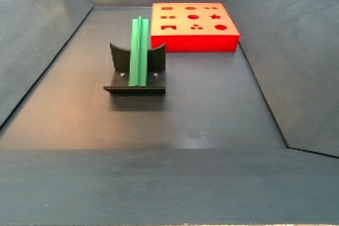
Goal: Pick up the star object. Move up. Place the star object on the fixture. Regrasp the star object. Move to above the board. Insert the star object.
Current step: Regrasp the star object.
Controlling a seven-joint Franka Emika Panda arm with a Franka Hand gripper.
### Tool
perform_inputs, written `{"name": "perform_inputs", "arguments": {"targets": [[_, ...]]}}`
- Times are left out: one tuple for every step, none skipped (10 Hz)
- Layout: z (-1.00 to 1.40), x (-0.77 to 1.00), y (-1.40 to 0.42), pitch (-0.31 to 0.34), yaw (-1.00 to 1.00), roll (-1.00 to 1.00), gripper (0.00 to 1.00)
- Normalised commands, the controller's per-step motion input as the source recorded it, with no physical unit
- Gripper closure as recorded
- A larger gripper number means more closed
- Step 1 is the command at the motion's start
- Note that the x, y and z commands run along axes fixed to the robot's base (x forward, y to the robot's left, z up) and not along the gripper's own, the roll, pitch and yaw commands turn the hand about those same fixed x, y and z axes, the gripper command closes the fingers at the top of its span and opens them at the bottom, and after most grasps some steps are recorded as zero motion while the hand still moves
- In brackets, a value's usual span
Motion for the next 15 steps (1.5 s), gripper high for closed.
{"name": "perform_inputs", "arguments": {"targets": [[0.42,0.01,-0.42,0.049,0.02,1.0,0.0],[0.2,-0.01,-0.21,0.046,0.02,1.0,0.0],[0.01,-0.01,-0.05,0.043,0.02,1.0,0.0],[0.01,-0.01,-0.04,0.043,0.02,1.0,0.0],[0.03,-0.02,-0.04,0.041,0.02,1.0,0.0],[0.02,-0.02,-0.03,0.038,0.02,1.0,0.0],[0.01,-0.02,-0.03,0.034,0.02,1.0,0.0],[0.01,-0.02,-0.03,0.033,0.02,1.0,0.0],[0.02,-0.01,-0.02,0.027,0.02,1.0,0.0],[0.01,-0.01,-0.02,0.025,0.02,1.0,0.0],[0.01,0.0,-0.02,0.022,0.02,1.0,0.0],[0.01,0.0,-0.02,0.022,0.02,1.0,0.0],[0.01,0.0,-0.02,0.027,0.02,1.0,0.0],[0.01,0.01,-0.02,0.031,0.03,1.0,0.0],[0.0,0.02,-0.02,0.039,0.03,1.0,0.0]]}}
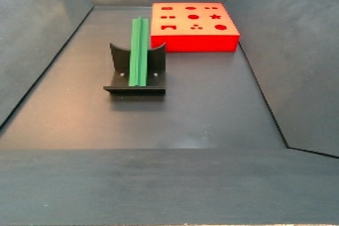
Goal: Pick up the star object. Move up. Place the star object on the fixture. Regrasp the star object. Move to above the board. Insert the star object.
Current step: Regrasp the star object.
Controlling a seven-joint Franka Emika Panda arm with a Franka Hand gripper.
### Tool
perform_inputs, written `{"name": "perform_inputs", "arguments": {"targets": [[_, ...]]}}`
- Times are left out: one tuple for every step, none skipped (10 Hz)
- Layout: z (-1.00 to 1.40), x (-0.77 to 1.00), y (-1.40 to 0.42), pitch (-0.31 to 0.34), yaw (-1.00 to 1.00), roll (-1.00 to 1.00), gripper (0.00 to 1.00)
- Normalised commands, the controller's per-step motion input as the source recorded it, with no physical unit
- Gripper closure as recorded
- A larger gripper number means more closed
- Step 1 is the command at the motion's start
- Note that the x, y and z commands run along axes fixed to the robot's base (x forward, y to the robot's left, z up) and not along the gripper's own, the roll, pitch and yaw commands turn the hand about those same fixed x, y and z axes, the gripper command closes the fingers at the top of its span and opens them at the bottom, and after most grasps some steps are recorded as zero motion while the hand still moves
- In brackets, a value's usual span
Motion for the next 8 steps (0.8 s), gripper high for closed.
{"name": "perform_inputs", "arguments": {"targets": [[0.0,0.03,-0.02,0.047,0.03,1.0,0.0],[0.0,0.04,-0.03,0.055,0.04,1.0,0.0],[0.01,0.05,-0.03,0.067,0.04,1.0,0.0],[0.0,0.07,-0.03,0.086,0.05,1.0,0.0],[-0.01,0.08,-0.04,0.104,0.06,1.0,0.0],[0.0,0.09,-0.04,0.123,0.07,1.0,0.0],[-0.01,0.1,-0.05,0.156,0.09,1.0,0.0],[-0.01,0.1,-0.05,0.176,0.11,1.0,0.0]]}}
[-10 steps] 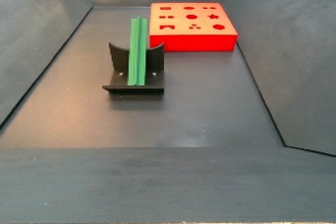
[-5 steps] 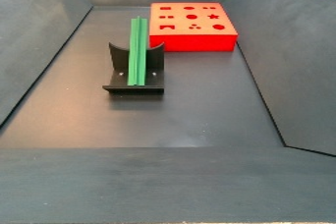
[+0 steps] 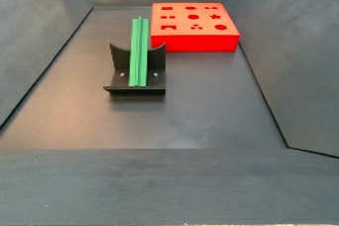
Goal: Pick up the star object. Move up. Place the star object on the fixture. Regrasp the star object. Move to above the board. Insert the star object.
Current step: Regrasp the star object.
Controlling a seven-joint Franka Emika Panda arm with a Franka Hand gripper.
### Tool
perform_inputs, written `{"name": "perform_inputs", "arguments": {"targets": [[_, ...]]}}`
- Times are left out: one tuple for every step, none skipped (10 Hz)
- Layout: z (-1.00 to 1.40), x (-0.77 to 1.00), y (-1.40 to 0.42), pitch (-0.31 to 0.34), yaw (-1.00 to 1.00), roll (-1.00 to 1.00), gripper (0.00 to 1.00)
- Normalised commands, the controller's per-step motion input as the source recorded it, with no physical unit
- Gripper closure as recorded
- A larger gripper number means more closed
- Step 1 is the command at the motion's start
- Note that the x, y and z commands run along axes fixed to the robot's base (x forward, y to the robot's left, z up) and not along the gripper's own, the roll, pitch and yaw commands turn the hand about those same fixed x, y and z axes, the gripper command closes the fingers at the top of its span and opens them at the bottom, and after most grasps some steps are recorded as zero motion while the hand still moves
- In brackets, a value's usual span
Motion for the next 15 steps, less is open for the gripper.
{"name": "perform_inputs", "arguments": {"targets": [[-0.01,0.1,-0.05,0.199,0.14,1.0,0.0],[-0.01,0.1,-0.05,0.21,0.19,0.92,0.0],[-0.01,0.1,-0.05,0.187,0.21,0.73,0.0],[-0.01,0.11,-0.05,0.16,0.22,0.54,0.0],[-0.01,0.11,-0.05,0.126,0.23,0.37,0.0],[0.0,0.09,-0.04,0.075,0.23,0.23,0.0],[-0.01,0.08,-0.04,0.038,0.22,0.19,0.0],[-0.01,0.08,-0.05,0.01,0.21,0.18,0.0],[-1.0,0.03,0.04,-0.044,0.17,0.22,0.0],[-1.0,0.03,0.04,-0.061,0.14,0.22,0.0],[-1.0,0.04,0.04,-0.086,0.11,0.19,0.0],[-1.0,0.04,0.03,-0.1,0.09,0.16,0.0],[-1.0,0.05,0.03,-0.12,0.04,0.1,0.0],[-1.0,0.06,0.03,-0.124,0.02,0.08,0.0],[-1.0,0.06,0.03,-0.118,-0.01,0.06,0.0]]}}
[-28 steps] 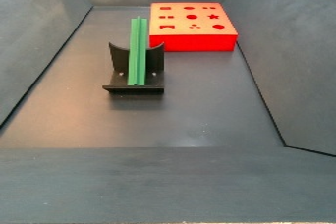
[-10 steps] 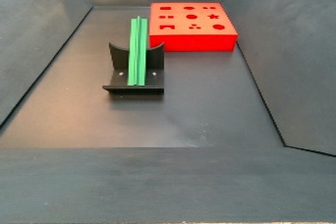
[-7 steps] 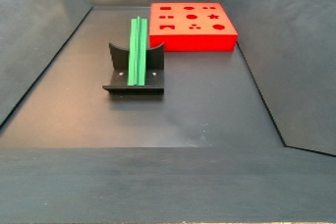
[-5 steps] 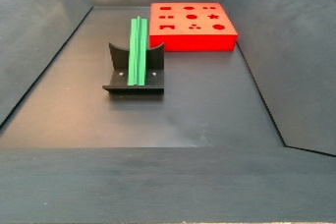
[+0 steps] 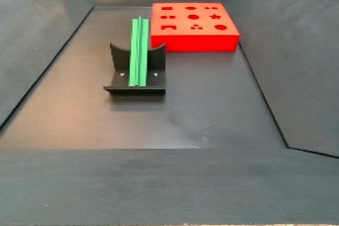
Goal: Pick up the star object. Move up. Place the star object on the fixture. Regrasp the star object. Move to above the board. Insert the star object.
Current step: Regrasp the star object.
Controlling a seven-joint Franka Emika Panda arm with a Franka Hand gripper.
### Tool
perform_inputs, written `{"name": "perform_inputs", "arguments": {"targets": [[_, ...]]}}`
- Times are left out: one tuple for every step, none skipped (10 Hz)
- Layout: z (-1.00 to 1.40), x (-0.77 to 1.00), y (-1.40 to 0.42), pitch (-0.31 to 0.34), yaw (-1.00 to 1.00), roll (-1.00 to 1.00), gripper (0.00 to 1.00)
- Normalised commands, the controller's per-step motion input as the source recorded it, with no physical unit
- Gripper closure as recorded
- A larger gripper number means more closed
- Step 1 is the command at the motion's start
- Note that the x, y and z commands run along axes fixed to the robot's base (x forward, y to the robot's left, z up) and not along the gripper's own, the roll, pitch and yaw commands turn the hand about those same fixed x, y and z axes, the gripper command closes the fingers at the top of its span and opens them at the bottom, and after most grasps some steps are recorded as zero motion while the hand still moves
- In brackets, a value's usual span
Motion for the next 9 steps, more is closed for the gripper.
{"name": "perform_inputs", "arguments": {"targets": [[-1.0,0.06,0.03,-0.114,-0.03,0.06,0.0],[-1.0,0.07,0.02,-0.096,-0.04,0.06,0.0],[-1.0,0.07,0.02,-0.084,-0.05,0.06,0.0],[-1.0,0.08,0.02,-0.059,-0.06,0.06,0.0],[-0.94,0.08,0.02,-0.046,-0.06,0.06,0.0],[-0.67,0.07,0.01,-0.013,-0.05,0.06,0.0],[-0.52,0.07,0.0,0.008,-0.04,0.06,0.0],[-0.37,0.07,0.0,0.022,-0.02,0.06,0.0],[-0.22,0.08,0.0,0.038,-0.01,0.07,0.0]]}}
